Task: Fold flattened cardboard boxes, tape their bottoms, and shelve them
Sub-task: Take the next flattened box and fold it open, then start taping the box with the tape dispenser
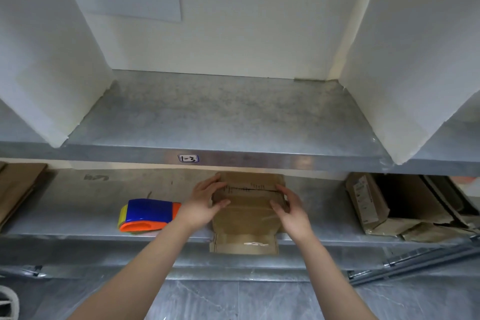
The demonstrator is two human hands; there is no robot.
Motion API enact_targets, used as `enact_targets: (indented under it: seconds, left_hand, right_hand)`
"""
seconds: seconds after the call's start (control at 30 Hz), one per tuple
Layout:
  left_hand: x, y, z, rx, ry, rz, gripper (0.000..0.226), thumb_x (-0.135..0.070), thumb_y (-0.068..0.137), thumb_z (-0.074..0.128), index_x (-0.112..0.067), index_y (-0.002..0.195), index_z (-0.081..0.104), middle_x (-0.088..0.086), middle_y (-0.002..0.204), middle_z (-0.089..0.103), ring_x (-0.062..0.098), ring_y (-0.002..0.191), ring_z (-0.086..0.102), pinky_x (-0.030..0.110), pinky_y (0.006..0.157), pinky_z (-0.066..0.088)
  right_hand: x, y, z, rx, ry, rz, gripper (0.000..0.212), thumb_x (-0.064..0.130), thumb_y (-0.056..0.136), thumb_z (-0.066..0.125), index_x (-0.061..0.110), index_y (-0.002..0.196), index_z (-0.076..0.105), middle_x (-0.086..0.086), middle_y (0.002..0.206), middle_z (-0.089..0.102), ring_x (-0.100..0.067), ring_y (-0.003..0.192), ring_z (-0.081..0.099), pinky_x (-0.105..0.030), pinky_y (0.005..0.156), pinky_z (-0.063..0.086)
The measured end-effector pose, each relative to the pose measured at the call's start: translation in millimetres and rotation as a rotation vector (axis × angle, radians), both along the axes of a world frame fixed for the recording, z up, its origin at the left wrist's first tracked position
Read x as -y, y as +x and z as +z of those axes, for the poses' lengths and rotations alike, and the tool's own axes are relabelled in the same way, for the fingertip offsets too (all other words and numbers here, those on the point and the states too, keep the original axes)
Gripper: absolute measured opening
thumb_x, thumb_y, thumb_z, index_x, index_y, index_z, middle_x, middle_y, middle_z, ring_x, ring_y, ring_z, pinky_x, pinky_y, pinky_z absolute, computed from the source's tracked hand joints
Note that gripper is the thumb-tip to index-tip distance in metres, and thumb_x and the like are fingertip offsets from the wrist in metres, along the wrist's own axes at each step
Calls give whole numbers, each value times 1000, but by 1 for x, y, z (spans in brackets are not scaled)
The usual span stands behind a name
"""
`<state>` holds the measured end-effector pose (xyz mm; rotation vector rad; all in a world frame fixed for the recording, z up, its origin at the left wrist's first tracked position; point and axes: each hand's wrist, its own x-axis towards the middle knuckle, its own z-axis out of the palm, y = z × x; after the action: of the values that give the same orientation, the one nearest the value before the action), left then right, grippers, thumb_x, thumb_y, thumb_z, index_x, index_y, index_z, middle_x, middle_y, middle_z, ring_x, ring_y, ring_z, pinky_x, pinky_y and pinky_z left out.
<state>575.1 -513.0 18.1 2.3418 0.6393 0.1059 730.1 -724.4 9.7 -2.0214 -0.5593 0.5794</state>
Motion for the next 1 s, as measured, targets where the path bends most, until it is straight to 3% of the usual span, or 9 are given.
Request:
enact_targets:
  seconds: [0.1, 0.2, 0.3, 0.43, 0.53, 0.6, 0.73, 0.87, 1.0]
  left_hand:
    - [4, -4, 3, -18, 134, -29, 77, -72, 80, 31, -30, 143, 40, -11, 156, 25, 16, 144, 18, 36, 113, 29]
    - [9, -6, 11, 4, 271, -46, 81, -69, 79, 22, -27, 145, 38, -8, 155, 27, 16, 145, 16, 40, 113, 32]
    - [15, -9, 29, 31, 346, -74, 76, -65, 81, 22, -27, 144, 39, -8, 154, 30, 17, 145, 19, 39, 114, 30]
    - [14, -22, 51, 62, 483, -117, 65, -58, 88, 26, -26, 141, 44, -3, 150, 40, 21, 141, 32, 39, 112, 29]
    - [6, -45, 55, 68, 656, -176, 50, -49, 91, 46, -23, 134, 52, 3, 139, 53, 27, 131, 47, 43, 109, 35]
    - [-2, -65, 51, 44, 703, -186, 45, -46, 90, 53, -23, 129, 56, 4, 134, 58, 28, 126, 52, 45, 107, 38]
    - [-27, -104, 43, -51, 725, -176, 47, -49, 85, 43, -24, 122, 58, 2, 125, 63, 27, 118, 59, 43, 100, 45]
    - [-62, -139, 29, -90, 743, -171, 49, -44, 77, 70, -23, 120, 61, 2, 124, 63, 27, 116, 60, 42, 100, 45]
    - [-99, -169, 16, -142, 721, -198, 51, -49, 80, 55, -24, 124, 59, 0, 124, 63, 25, 115, 60, 40, 99, 46]
  right_hand:
    - [0, -5, -1, 171, -67, -3, 44, 36, 94, 58, 31, 137, 47, 1, 143, 43, -21, 125, 50, -30, 100, 44]
    - [5, -11, 7, 412, -230, -19, 49, 44, 94, 52, 32, 141, 43, -1, 150, 36, -29, 131, 42, -45, 98, 48]
    - [9, -19, 24, 581, -323, -18, 52, 47, 94, 48, 34, 144, 38, 1, 152, 36, -28, 138, 33, -54, 99, 43]
    - [3, -28, 45, 798, -337, 67, 46, 44, 94, 50, 32, 138, 48, 1, 149, 43, -27, 141, 32, -53, 102, 40]
    - [-16, -45, 54, 936, -300, 157, 41, 46, 91, 45, 32, 128, 57, 2, 139, 53, -27, 137, 39, -51, 103, 41]
    - [-35, -65, 58, 972, -264, 217, 43, 47, 90, 42, 32, 127, 58, 4, 135, 56, -27, 135, 41, -50, 102, 41]
    - [-76, -114, 57, 973, -185, 348, 44, 47, 88, 41, 31, 126, 58, 2, 130, 59, -27, 131, 46, -46, 103, 41]
    - [-118, -156, 44, 966, -158, 409, 40, 42, 86, 49, 29, 123, 58, 0, 124, 62, -29, 123, 53, -45, 99, 46]
    - [-152, -184, 21, 915, -224, 425, 42, 40, 82, 58, 29, 122, 59, 0, 121, 64, -28, 120, 56, -43, 97, 49]
